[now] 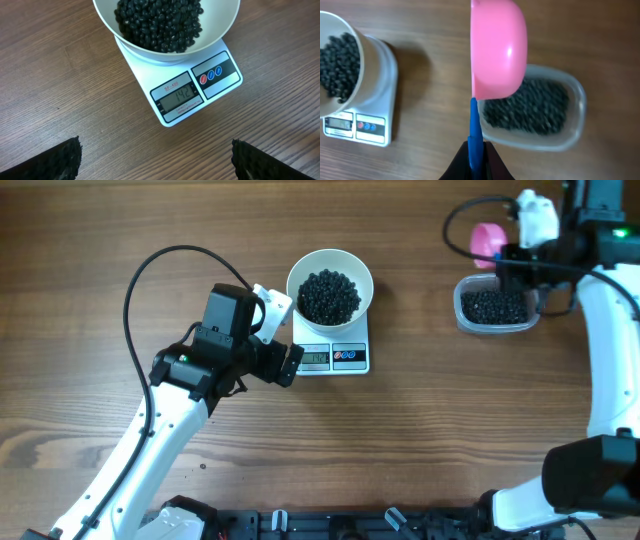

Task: Scoop item into bowl and weigh 150g on scale
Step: 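Carry the empty scoop back to the bean tub with the right gripper, then dip the scoop into the beans and lift it out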

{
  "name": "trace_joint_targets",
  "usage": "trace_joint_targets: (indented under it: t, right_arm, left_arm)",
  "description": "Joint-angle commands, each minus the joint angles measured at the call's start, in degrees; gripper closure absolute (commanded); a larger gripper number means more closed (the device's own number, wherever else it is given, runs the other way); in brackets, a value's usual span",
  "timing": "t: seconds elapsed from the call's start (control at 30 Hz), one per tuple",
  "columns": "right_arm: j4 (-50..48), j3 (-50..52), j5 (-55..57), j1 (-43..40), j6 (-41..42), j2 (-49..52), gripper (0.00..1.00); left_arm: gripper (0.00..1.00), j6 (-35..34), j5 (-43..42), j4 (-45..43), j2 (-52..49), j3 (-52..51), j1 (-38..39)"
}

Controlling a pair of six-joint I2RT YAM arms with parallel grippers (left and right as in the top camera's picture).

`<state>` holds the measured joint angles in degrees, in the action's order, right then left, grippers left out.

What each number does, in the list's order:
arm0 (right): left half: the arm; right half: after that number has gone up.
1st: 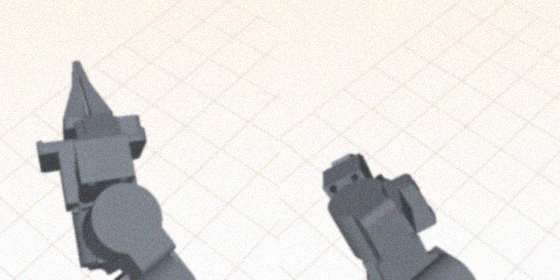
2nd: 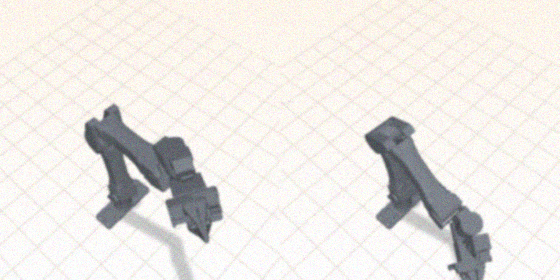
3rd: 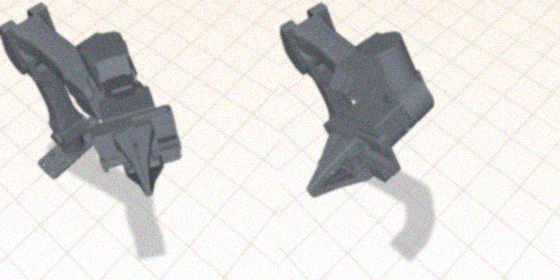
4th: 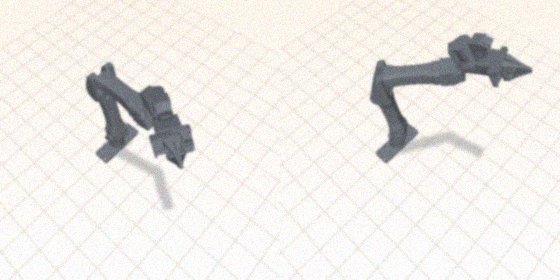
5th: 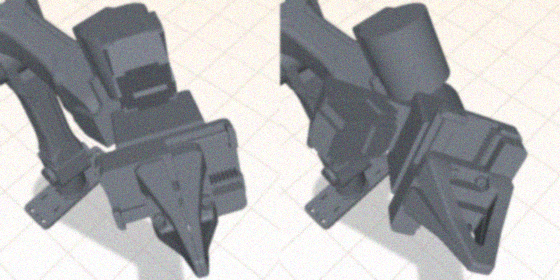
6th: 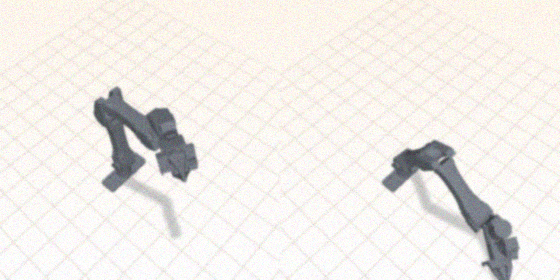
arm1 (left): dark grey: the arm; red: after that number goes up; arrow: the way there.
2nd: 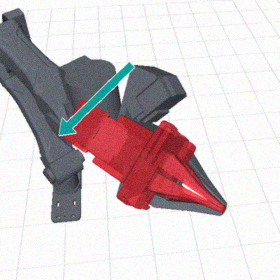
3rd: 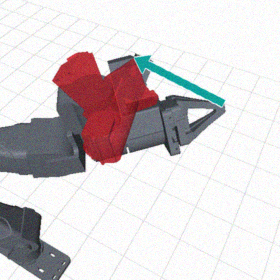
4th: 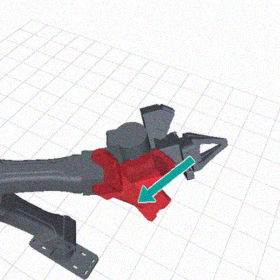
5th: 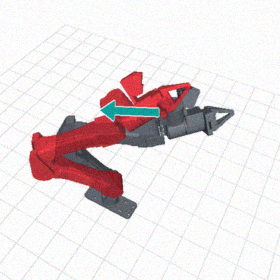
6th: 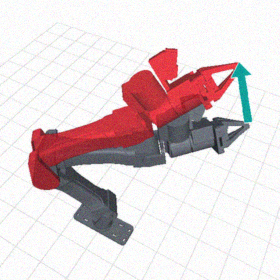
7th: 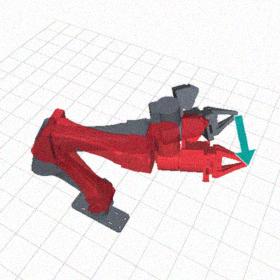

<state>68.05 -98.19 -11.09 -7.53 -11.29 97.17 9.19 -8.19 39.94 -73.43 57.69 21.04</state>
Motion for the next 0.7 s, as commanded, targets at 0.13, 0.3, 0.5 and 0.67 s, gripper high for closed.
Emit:
trace_joint_targets:
  t: [0.13, 0.3, 0.5, 0.67]
  right_arm:
    - [4.15, 0.94, 8.72, -2.03, 0.81, -0.94, 0.96]
    - [5.07, 3.06, 12.28, -2.03, 0.90, -0.22, 0.96]
    - [5.01, 4.48, 13.00, -2.03, -2.14, 1.79, 0.96]
    - [5.14, 5.51, 12.96, -1.97, -3.08, 3.74, 0.96]
  left_arm:
    - [0.00, 0.72, 0.35, 0.00, 0.68, -0.37, -0.33]
    - [0.00, 0.72, 0.35, 0.00, 0.68, -0.37, -0.33]
    - [0.00, 0.72, 0.35, 0.00, 0.68, -0.37, -0.33]
    - [0.00, 0.72, 0.35, 0.00, 0.68, -0.37, -0.33]
